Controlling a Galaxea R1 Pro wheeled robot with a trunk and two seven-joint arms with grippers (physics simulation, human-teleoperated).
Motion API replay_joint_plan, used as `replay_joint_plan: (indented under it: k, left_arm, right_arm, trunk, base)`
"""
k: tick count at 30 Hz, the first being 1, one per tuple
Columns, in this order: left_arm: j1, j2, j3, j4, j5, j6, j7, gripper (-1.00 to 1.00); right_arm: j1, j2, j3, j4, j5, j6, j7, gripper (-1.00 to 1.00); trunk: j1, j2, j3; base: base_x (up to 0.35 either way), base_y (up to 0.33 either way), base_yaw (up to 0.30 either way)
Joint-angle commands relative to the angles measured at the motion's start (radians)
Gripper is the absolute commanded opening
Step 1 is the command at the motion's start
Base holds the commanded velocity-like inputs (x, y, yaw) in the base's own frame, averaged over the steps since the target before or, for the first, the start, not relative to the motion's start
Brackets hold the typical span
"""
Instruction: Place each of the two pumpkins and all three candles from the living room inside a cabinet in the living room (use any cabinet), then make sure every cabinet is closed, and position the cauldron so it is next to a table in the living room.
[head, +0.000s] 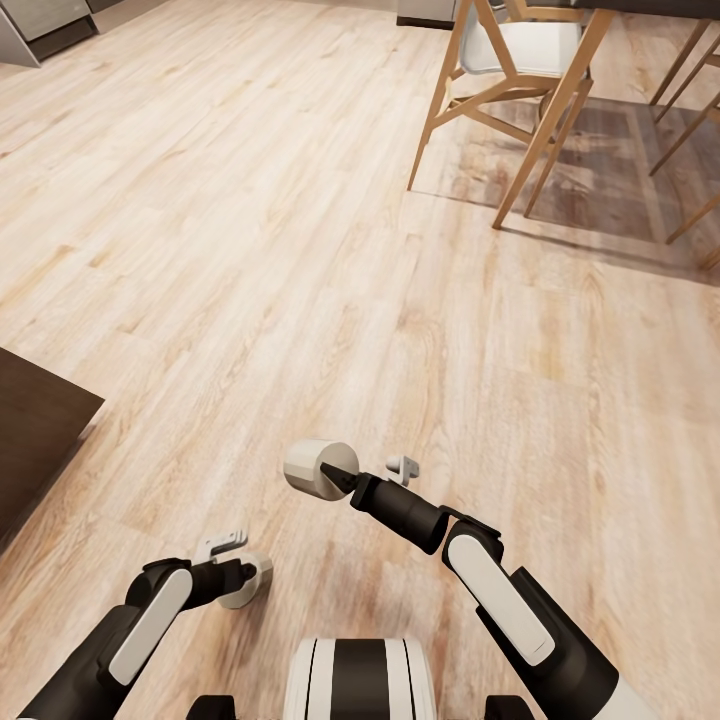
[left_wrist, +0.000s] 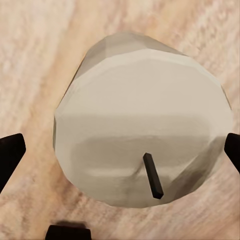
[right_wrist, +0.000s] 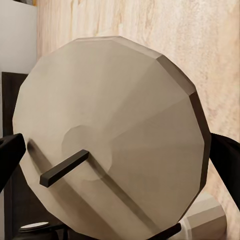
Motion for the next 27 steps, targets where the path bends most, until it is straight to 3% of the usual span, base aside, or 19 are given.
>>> replay_joint_plan:
  k: [1,10,17,27]
  left_arm:
    - [0.0,0.001,-0.002,-0.001,0.01,0.0,0.01,1.0]
    - [0.0,0.0,-0.003,-0.004,0.012,-0.001,0.009,1.0]
    - [0.0,0.007,-0.001,-0.002,0.004,-0.009,-0.099,1.0]
    - [0.0,0.008,0.005,-0.001,0.001,-0.021,-0.111,1.0]
  right_arm:
    - [-0.001,-0.001,0.001,-0.001,-0.009,0.001,-0.006,-1.0]
    - [-0.001,-0.001,0.001,-0.001,-0.009,0.001,-0.006,-1.0]
    - [-0.001,-0.001,0.001,0.006,-0.009,0.001,-0.006,-1.0]
    - [-0.001,-0.001,0.001,0.01,-0.009,0.001,-0.006,-1.0]
  trunk:
    - [0.0,0.0,-0.001]
    - [0.0,0.0,-0.001]
    - [0.0,0.0,-0.001]
    - [0.0,0.0,-0.001]
  base:
    - [0.0,0.0,0.0]
    - [0.0,0.0,0.0]
    - [0.0,0.0,0.0]
    - [0.0,0.0,0.0]
